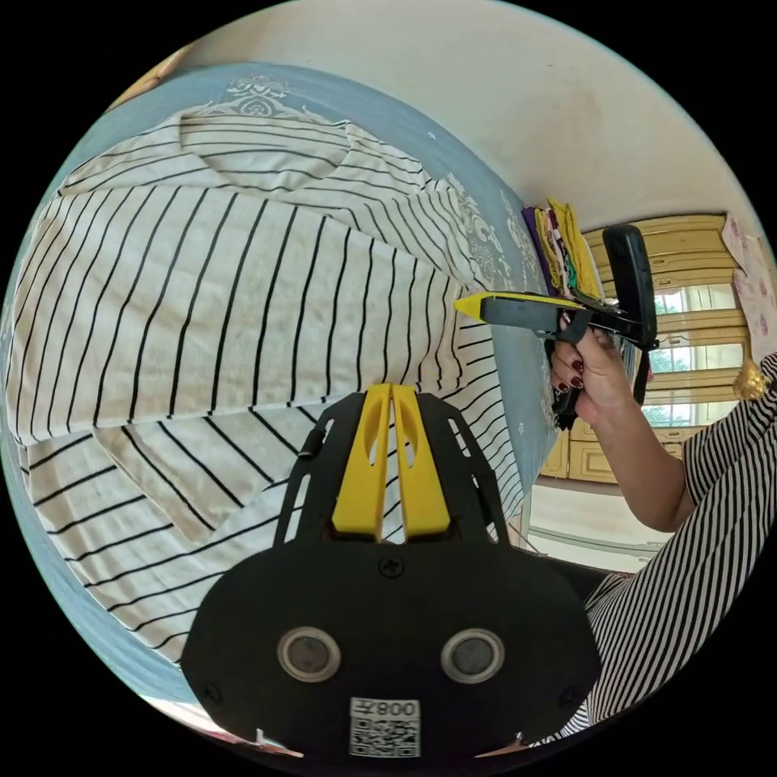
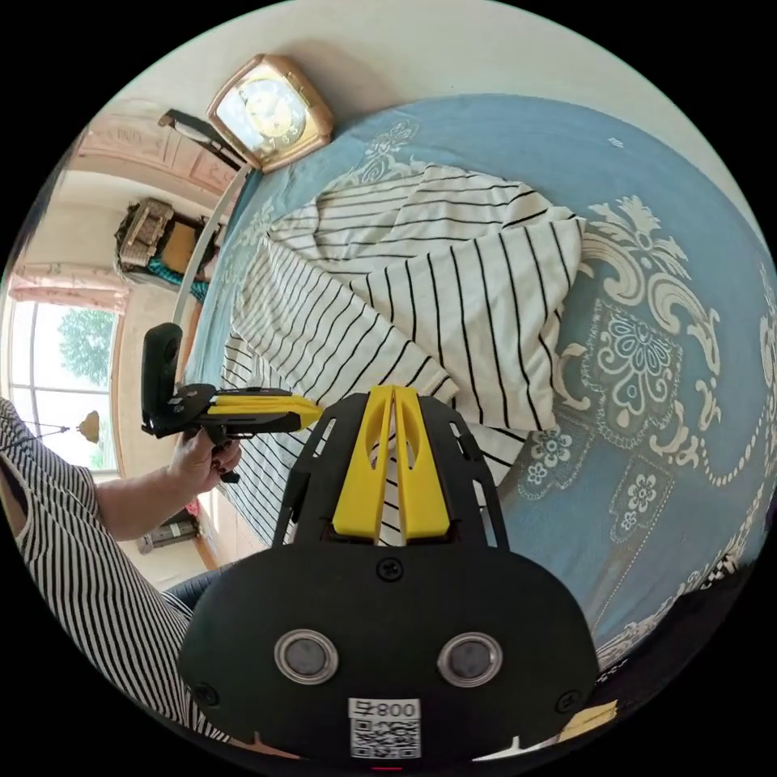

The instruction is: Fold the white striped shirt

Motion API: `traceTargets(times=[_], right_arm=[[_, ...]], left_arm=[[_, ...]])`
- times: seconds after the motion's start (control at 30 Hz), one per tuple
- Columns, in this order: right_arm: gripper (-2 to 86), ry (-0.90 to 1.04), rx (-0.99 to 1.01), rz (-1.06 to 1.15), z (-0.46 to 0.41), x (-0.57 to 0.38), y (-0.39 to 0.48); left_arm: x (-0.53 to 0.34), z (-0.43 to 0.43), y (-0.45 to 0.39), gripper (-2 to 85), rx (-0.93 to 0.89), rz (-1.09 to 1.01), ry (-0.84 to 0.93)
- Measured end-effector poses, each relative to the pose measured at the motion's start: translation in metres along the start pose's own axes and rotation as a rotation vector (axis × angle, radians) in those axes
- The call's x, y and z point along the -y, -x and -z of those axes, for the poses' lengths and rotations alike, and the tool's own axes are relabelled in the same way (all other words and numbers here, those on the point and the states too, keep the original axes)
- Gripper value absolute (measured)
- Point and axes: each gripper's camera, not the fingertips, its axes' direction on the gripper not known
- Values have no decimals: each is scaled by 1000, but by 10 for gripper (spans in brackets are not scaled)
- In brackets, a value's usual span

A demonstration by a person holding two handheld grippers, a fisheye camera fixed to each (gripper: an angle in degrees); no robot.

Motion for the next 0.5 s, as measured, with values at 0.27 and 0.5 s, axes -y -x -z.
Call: traceTargets(times=[0.27, 0.5], right_arm=[[1, 10, -26, -29, 10, -20, -4], [1, 221, -158, -27, 22, -108, 11]], left_arm=[[-45, 19, -21, 2, 82, -12, -6], [-135, 44, -16, 2, 254, 127, 172]])
